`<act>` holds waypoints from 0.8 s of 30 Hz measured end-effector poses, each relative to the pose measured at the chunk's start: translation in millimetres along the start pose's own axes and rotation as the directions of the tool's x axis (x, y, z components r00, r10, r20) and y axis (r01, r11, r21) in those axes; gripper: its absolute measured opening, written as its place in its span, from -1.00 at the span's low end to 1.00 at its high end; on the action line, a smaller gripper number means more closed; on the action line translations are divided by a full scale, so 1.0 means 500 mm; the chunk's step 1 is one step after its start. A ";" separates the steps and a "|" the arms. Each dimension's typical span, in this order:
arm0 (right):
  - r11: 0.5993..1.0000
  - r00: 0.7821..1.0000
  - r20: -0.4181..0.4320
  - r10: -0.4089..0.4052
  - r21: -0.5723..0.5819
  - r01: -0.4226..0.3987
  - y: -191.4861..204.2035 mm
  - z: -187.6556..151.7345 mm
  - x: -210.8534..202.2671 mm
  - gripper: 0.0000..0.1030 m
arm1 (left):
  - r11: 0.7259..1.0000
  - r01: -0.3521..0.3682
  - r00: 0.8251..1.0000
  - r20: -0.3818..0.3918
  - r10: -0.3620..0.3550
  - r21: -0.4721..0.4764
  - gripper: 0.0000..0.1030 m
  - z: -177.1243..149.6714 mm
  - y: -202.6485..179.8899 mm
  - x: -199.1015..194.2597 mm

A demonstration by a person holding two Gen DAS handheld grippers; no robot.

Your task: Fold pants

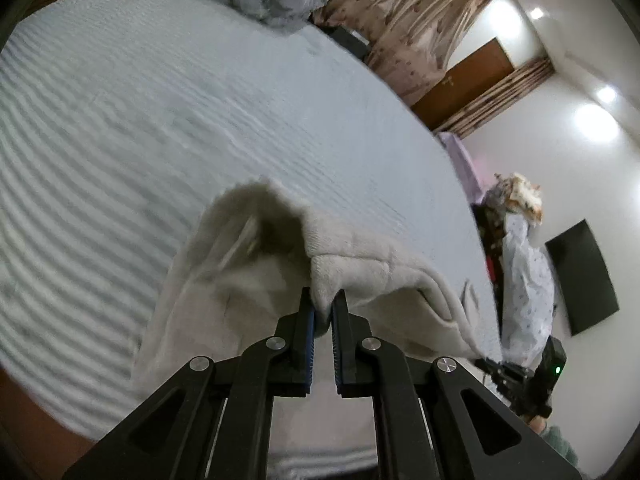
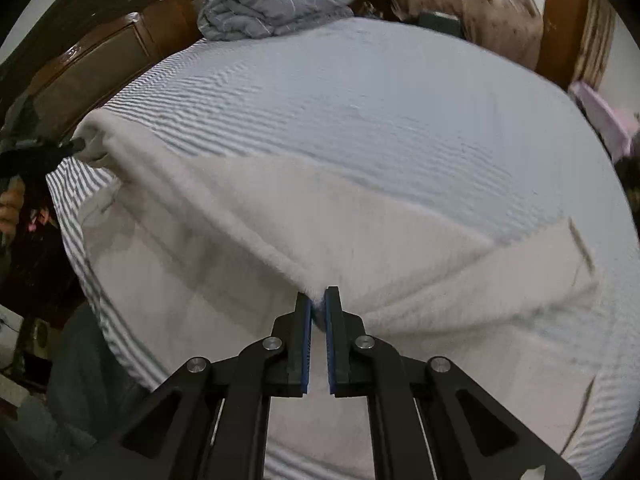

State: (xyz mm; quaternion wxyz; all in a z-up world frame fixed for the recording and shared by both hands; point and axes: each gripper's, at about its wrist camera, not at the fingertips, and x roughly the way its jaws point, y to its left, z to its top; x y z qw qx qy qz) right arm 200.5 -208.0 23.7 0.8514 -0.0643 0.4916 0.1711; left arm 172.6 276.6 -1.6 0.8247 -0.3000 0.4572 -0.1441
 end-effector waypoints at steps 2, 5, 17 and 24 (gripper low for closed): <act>1.000 1.000 -0.013 0.009 0.017 -0.009 0.006 -0.037 0.007 -0.89 | 1.000 -0.012 1.000 -0.027 0.012 -0.010 -0.81 -0.042 0.014 -0.003; 1.000 0.999 -0.046 0.000 0.012 0.000 0.016 -0.066 0.038 -0.89 | 0.998 -0.067 0.995 -0.079 0.067 -0.005 -0.75 -0.102 0.034 0.003; 0.999 0.998 -0.061 -0.029 0.021 0.031 0.033 -0.106 0.075 -0.84 | 0.981 -0.037 0.995 -0.094 0.019 -0.192 -0.02 -0.216 0.107 -0.021; 0.997 0.998 -0.037 -0.056 0.042 0.057 0.041 -0.115 0.065 -0.73 | 0.957 0.102 0.994 -0.019 -0.111 -0.271 0.15 -0.223 0.080 -0.007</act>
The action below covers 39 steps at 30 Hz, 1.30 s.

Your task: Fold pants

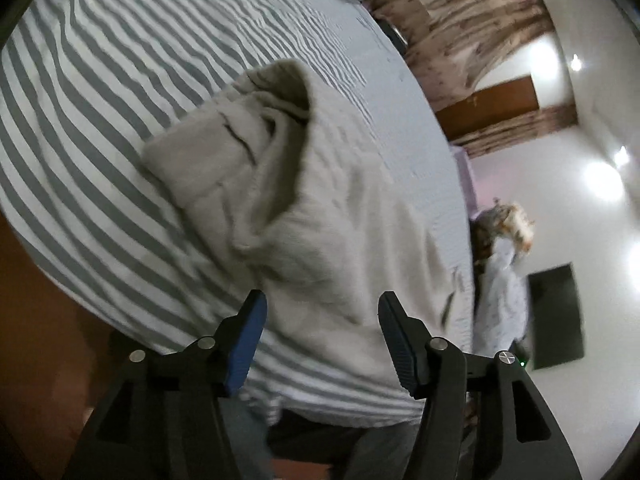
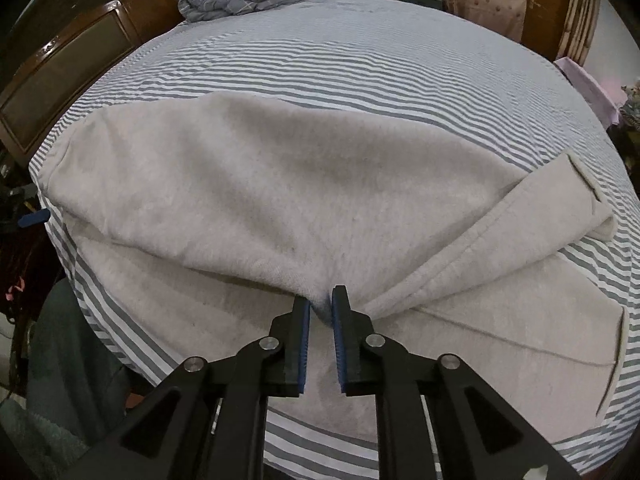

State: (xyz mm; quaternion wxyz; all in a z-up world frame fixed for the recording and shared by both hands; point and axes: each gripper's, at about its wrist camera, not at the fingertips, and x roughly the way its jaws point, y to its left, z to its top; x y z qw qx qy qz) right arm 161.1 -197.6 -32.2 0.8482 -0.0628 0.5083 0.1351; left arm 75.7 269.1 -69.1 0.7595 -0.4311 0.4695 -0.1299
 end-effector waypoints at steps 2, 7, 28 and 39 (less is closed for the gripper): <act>1.000 1.000 0.002 0.009 0.009 -0.009 0.001 -0.006 -0.009 -0.68 | 0.999 0.022 1.000 -0.004 -0.023 -0.029 0.15 0.000 -0.002 0.015; 0.999 1.000 0.024 0.018 0.039 -0.019 -0.011 -0.027 -0.047 -0.48 | 0.996 0.041 0.999 0.014 -0.040 -0.075 0.15 0.015 -0.003 0.040; 0.769 0.998 -0.063 0.001 0.637 0.039 -0.127 -0.001 0.054 -0.17 | 0.996 -0.044 0.996 0.073 0.050 -0.075 -0.55 0.026 0.016 0.071; 0.825 0.998 0.049 -0.026 0.565 -0.006 -0.112 0.032 -0.045 -0.88 | 0.996 -0.091 0.993 0.082 0.089 0.022 -0.63 0.101 -0.051 0.040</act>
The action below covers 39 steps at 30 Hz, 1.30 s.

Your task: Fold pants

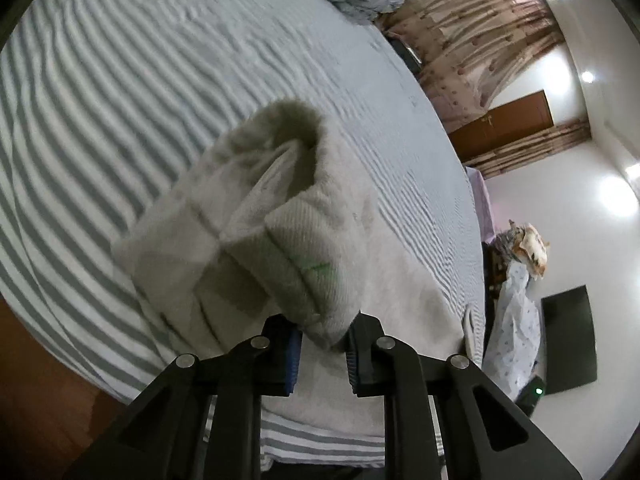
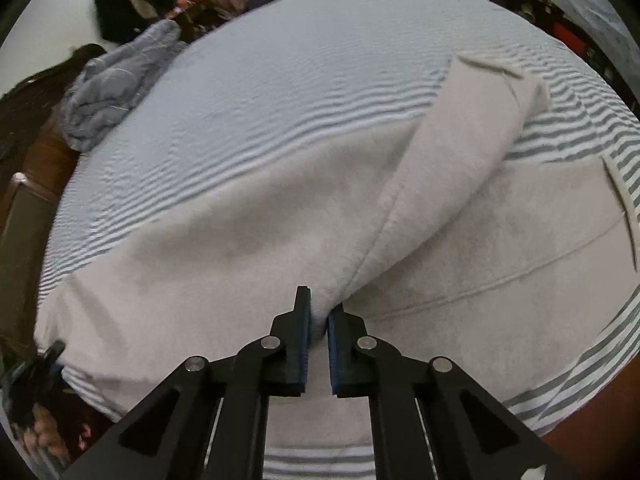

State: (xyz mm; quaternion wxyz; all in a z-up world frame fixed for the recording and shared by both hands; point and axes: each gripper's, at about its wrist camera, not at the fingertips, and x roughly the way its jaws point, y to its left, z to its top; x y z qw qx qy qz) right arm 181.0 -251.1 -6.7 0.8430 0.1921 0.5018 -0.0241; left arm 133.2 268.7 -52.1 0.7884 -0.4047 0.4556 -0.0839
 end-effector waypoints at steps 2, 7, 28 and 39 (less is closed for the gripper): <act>1.000 1.000 0.009 0.021 -0.007 -0.021 0.014 -0.005 -0.027 -0.88 | 1.000 -0.006 1.000 0.003 0.006 0.027 -0.63 0.020 -0.011 -0.011; 0.998 0.999 0.023 0.041 -0.048 -0.040 0.048 -0.049 -0.079 -0.88 | 0.990 -0.052 0.998 -0.015 0.054 0.129 -0.64 0.048 -0.022 -0.027; 0.999 0.993 -0.114 -0.027 0.015 0.029 -0.014 -0.179 0.049 -0.88 | 0.985 -0.114 0.986 -0.104 0.128 0.127 -0.63 0.008 0.067 0.031; 0.998 0.988 -0.154 0.025 0.067 -0.015 -0.046 -0.181 0.084 -0.47 | 0.975 -0.142 0.984 -0.080 0.157 0.173 -0.50 -0.016 0.041 0.015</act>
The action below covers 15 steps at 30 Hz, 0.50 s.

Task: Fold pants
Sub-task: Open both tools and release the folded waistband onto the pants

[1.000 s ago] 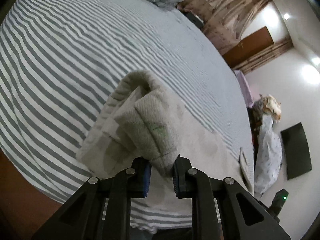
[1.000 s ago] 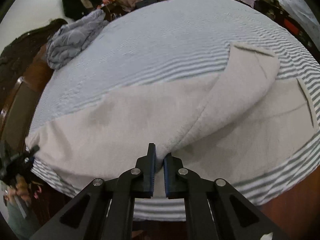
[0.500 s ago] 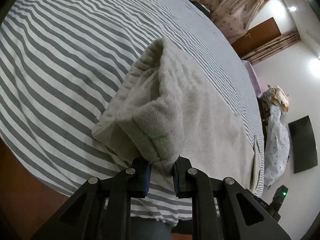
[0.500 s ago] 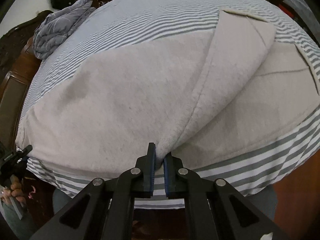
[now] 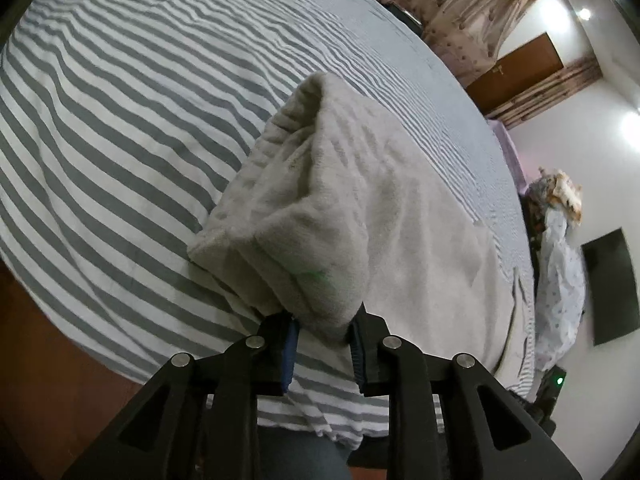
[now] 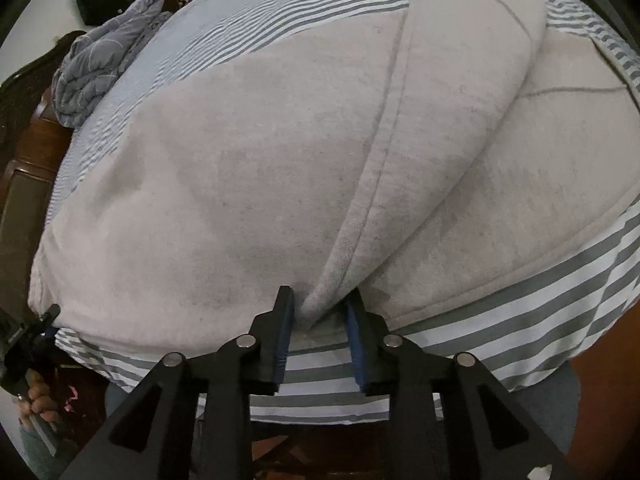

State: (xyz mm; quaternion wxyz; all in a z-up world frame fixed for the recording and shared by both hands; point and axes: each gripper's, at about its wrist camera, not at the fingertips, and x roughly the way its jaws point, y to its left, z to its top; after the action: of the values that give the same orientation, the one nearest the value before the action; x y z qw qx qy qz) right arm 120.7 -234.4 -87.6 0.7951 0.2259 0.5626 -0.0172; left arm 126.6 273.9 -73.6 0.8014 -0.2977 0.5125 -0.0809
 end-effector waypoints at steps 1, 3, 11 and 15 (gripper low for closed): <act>1.000 1.000 -0.004 0.010 0.003 -0.010 -0.003 0.001 -0.001 -0.41 | 1.000 -0.014 1.000 0.000 0.014 0.014 -0.49 -0.004 -0.007 -0.006; 1.000 1.000 -0.013 0.024 0.006 -0.024 -0.007 0.002 -0.009 -0.31 | 0.998 -0.039 0.999 0.003 0.039 0.047 -0.49 -0.013 -0.021 -0.019; 1.000 0.999 -0.034 0.028 -0.003 -0.028 -0.054 0.004 -0.065 -0.11 | 0.967 -0.089 0.996 0.031 0.084 0.237 -0.45 -0.083 -0.105 -0.062; 1.000 1.000 0.012 -0.009 -0.016 0.009 -0.091 0.033 -0.114 -0.11 | 0.912 -0.108 0.993 0.082 0.082 0.396 -0.33 -0.129 -0.212 -0.052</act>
State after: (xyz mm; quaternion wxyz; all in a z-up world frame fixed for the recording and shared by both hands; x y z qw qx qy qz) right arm 101.7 -294.7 -47.3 0.8000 0.2169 0.5591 -0.0177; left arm 77.0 173.9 -13.7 0.8642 -0.1048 0.4732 -0.1352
